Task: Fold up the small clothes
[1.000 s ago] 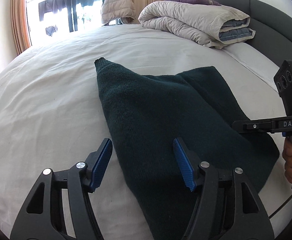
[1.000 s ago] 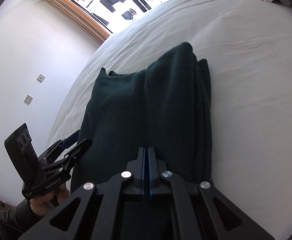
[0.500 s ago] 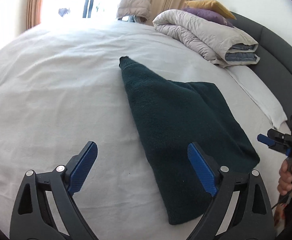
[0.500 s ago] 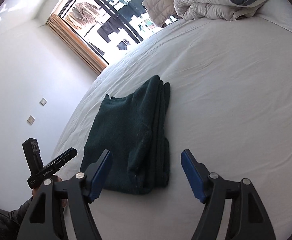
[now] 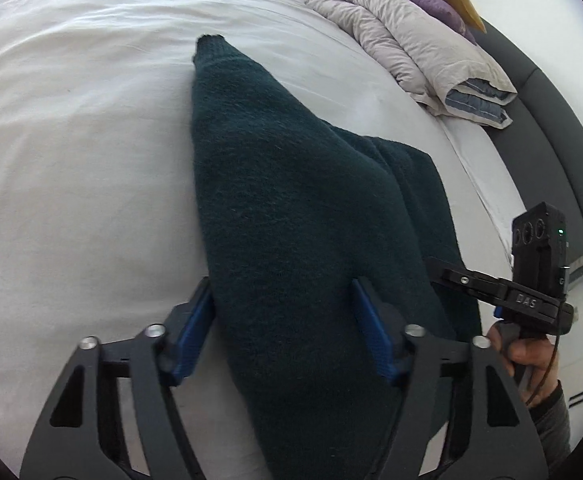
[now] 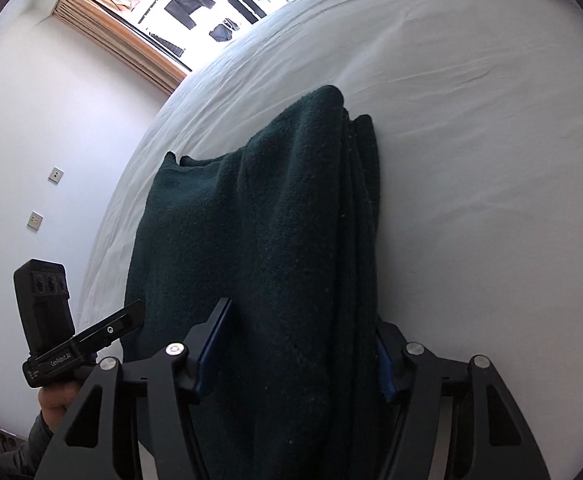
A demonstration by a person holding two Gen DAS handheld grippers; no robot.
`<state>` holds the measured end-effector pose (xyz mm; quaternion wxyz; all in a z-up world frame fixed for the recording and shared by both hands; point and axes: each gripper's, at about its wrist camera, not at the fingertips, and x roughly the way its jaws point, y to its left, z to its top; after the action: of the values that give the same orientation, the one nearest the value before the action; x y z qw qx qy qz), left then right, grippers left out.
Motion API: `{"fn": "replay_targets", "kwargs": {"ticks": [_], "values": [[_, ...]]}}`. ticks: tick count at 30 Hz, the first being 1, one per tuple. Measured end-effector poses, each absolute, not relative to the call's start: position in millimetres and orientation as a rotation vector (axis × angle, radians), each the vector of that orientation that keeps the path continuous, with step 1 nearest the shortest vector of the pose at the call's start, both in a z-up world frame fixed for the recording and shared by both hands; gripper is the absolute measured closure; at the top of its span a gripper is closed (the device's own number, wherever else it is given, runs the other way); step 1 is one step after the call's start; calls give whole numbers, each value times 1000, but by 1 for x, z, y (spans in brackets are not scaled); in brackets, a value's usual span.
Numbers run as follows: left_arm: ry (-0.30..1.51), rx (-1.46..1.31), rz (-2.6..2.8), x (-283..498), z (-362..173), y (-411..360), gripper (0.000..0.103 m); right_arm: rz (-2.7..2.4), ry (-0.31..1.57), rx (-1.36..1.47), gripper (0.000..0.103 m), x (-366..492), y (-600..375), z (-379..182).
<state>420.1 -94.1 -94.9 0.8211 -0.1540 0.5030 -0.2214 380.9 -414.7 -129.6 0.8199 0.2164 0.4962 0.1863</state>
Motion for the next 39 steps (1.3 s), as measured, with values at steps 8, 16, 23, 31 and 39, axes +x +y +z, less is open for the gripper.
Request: {"fn": "replay_targets", "kwargs": {"ticks": [8, 16, 23, 31, 39], "values": [[1048, -241, -457, 420, -84, -113, 60, 372, 1018, 469, 63, 365, -416, -134], [1001, -248, -477, 392, -51, -92, 70, 304, 970, 264, 75, 328, -367, -91], [966, -302, -426, 324, -17, 4, 71, 449, 963, 237, 75, 262, -290, -60], [918, -264, -321, 226, -2, 120, 71, 620, 977, 285, 76, 190, -196, -66], [913, -360, -327, 181, -72, 173, 66, 608, 1026, 447, 75, 163, -203, -120]]}}
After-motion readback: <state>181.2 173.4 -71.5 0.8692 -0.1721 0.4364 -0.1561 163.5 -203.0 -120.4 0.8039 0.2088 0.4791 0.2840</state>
